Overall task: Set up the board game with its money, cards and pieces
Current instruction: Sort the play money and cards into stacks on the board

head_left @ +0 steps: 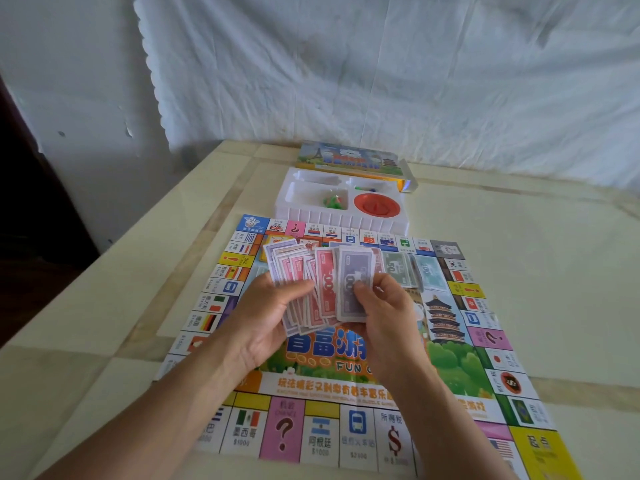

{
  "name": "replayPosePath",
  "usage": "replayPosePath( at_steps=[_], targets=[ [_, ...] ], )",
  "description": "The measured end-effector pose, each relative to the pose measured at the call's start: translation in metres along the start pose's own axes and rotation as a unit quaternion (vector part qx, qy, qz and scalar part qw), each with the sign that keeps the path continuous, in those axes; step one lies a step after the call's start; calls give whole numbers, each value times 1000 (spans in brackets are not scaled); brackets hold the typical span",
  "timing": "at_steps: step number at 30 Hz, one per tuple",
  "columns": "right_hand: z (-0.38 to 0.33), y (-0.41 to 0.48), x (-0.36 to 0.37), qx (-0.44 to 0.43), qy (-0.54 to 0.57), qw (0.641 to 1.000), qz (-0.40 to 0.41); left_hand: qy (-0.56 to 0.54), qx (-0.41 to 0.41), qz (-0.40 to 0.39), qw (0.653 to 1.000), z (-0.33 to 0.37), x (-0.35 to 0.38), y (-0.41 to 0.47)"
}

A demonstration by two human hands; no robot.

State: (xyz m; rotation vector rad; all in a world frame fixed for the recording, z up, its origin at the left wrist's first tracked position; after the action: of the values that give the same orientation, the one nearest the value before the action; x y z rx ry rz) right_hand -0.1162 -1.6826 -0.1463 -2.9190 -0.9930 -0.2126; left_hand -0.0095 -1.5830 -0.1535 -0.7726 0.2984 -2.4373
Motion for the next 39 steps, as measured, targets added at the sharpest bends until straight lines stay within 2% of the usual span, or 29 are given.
replayPosePath(
  at_steps=[3, 7, 13, 18, 24, 32, 39],
  targets=[
    [0, -1, 4, -10, 1, 1000, -10, -17, 2, 15, 1000, 0, -2, 0],
    [-1, 0, 0, -15, 26, 999, 12, -50, -6, -48, 998, 3, 6, -1],
    [-3, -2, 3, -18, 36, 999, -6, -13, 19, 34, 999, 2, -2, -1],
    [-2, 0, -2, -24, 41, 999, 22, -55, -1, -28, 998, 4, 5, -2],
    [-4, -1, 2, -34, 41, 999, 8, -49, -7, 9, 999, 0, -2, 0],
    [-7, 3, -11, -39, 51, 996, 67, -79, -24, -2, 997, 0, -1, 0],
    [-7, 4, -11, -49, 28, 996, 67, -125, -34, -34, 991, 1, 3, -1]
  ],
)
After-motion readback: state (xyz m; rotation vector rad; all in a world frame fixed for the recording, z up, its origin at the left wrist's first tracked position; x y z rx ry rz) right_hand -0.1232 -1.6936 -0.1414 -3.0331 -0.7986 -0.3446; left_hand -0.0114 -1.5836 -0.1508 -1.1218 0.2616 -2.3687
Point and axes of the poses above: each hand's wrist, its own y-axis towards the middle knuckle, its own x-axis out of the palm, z = x × y, the point moved 6 cm from there along y, towards the middle knuckle, and after that the axes turned 10 degrees about -x, right-handed, at the moved point
